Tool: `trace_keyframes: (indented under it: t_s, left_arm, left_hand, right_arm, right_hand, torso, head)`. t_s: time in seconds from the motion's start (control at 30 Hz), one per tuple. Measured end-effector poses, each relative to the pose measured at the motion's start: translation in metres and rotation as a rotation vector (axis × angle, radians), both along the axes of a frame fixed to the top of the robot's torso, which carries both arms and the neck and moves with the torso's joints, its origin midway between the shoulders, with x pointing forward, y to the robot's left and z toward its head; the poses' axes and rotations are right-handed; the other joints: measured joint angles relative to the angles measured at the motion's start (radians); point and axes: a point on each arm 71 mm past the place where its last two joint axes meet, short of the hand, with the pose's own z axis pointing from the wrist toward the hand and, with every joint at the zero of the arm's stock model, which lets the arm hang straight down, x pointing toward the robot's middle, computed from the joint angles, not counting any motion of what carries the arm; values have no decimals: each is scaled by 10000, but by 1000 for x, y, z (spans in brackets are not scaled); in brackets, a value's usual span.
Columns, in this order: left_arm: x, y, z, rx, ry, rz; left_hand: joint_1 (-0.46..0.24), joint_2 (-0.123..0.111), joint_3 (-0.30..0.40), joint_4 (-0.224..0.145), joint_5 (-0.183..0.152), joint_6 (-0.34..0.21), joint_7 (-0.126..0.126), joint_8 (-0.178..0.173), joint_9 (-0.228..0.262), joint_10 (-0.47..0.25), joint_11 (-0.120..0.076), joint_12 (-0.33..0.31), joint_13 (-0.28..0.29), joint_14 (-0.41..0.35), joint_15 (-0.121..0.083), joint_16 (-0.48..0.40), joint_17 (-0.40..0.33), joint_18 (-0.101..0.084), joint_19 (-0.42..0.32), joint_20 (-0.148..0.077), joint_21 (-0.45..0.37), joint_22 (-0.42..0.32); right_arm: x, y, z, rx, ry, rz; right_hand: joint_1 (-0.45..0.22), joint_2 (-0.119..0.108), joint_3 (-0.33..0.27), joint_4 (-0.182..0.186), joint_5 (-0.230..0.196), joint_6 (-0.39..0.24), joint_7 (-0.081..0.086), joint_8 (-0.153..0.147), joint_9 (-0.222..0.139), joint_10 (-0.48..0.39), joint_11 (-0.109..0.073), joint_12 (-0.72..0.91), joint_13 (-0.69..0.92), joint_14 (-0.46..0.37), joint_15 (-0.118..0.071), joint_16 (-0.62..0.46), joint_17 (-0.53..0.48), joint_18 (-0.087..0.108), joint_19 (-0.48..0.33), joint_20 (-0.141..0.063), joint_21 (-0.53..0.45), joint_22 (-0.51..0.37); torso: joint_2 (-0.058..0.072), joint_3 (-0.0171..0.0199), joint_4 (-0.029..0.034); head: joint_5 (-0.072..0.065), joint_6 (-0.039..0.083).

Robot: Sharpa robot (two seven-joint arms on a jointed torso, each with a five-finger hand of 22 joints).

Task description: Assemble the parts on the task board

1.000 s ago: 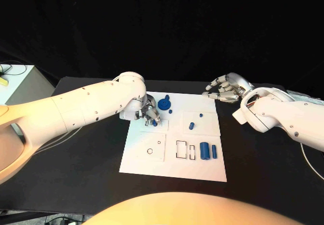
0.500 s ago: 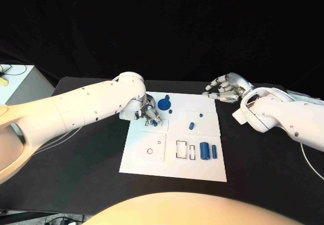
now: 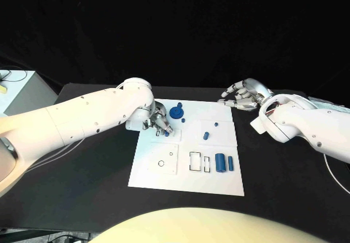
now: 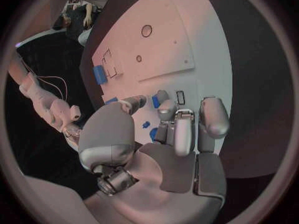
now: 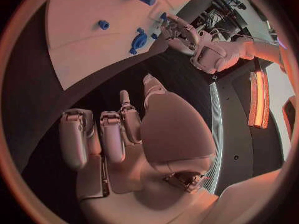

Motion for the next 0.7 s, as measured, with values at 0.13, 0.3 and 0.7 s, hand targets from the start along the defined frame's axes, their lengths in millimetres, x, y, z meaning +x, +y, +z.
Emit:
trace_keyframes:
  t_s: [0.13, 0.3, 0.7]
  left_arm:
    - [3, 3, 17, -347, -323, 98]
    - [8, 6, 40, -788, -765, 254]
    - [32, 33, 51, -1153, -1306, 1465]
  left_hand:
    - [14, -14, -53, -4, 0, 0, 0, 0, -1, 0, 0, 0, -23, 0, 0, 0, 0, 1, 0, 0, 0, -8]
    - [179, 30, -153, 88, 0, 0, 0, -7, -11, -111, -14, -66, -137, 0, 0, -58, 0, -1, -42, -42, -83, -125]
    - [1402, 399, -822, 221, 47, -1289, 751, -1473, -1002, -2643, 623, -1530, -2853, 1, 394, -835, 0, 0, -880, 339, -1005, -1542]
  right_arm:
    - [0, -1, 0, -7, -5, -19]
    - [1, -2, 0, -16, -11, -39]
    - [2, -4, -1, -40, -40, -120]
  right_hand:
    - [0, 0, 0, 0, 0, 0, 0, 0, 0, 0, 0, 0, -1, 0, 0, 0, 0, 0, 0, 0, 0, 8]
    - [-28, 28, 0, 0, 0, 0, 0, 0, -2, 0, 0, 0, -2, 0, 0, 0, 0, 0, 0, 0, 0, 8]
    - [-53, 52, 1, -1, 0, 0, 0, 0, 7, 0, 0, 0, -3, 0, 0, 0, 0, 0, 0, 0, 0, 6]
  torso:
    - [-5, 2, 6]
    - [-12, 5, 12]
    - [-5, 14, 11]
  head:
    - [-19, 0]
    - [-21, 0]
    - [-17, 26]
